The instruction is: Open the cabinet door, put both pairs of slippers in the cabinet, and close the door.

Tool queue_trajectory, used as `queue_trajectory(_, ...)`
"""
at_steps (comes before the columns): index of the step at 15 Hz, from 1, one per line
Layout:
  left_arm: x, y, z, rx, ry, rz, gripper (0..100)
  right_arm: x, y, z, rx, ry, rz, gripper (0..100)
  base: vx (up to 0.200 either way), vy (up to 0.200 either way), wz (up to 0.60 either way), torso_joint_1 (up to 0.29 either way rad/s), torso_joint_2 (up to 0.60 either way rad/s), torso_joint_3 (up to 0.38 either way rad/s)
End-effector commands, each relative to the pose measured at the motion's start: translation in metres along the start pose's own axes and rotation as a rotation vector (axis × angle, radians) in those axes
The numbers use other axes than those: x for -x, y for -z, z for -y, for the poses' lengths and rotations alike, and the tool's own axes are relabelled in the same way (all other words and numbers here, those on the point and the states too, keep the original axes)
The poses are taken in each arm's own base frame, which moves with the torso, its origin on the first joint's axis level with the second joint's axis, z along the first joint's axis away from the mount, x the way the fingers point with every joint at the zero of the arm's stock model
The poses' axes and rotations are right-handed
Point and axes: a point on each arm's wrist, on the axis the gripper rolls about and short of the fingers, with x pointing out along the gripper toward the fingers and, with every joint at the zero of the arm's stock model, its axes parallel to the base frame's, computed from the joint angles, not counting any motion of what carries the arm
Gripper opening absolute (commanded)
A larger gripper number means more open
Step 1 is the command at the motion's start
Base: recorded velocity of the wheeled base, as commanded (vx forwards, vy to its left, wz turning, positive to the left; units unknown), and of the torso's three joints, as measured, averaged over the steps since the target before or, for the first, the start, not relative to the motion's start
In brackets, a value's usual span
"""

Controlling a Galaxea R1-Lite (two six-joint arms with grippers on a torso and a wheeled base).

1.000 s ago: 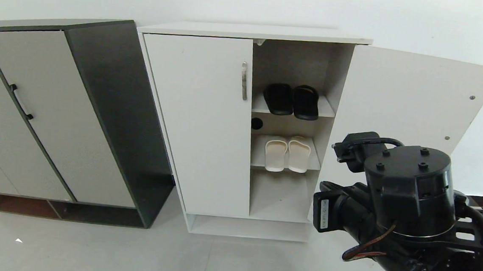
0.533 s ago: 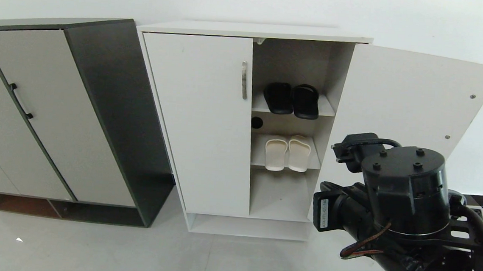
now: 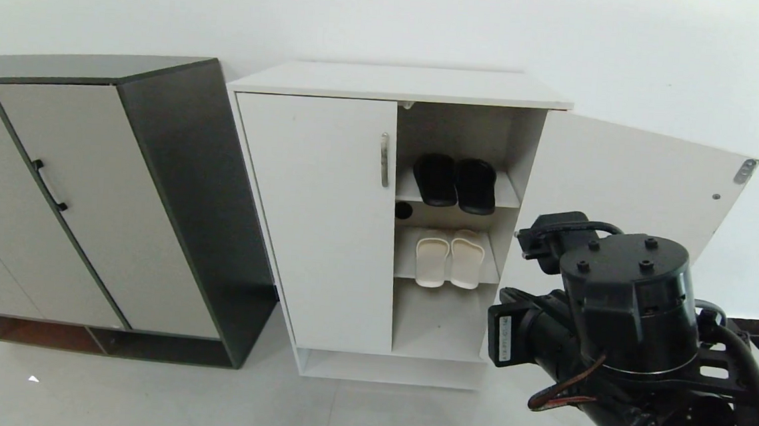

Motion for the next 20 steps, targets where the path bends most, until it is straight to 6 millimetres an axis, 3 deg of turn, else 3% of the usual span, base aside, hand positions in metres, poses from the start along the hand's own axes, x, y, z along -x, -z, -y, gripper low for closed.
queue_trajectory(1,-0.0001,0.0001,0.0,0.0,0.0,-0.002,0,-0.0004,0.0005,-0.0002,0.001,0.001,-0.002,0,0.0,0.0,0.0,0.119,-0.47,-0.359)
queue_trajectory(20,-0.0001,0.0001,0.0,0.0,0.0,-0.002,0,-0.0006,0.0008,0.0003,0.002,0.003,-0.003,0,0.0,0.0,0.0,0.18,-0.5,-0.317)
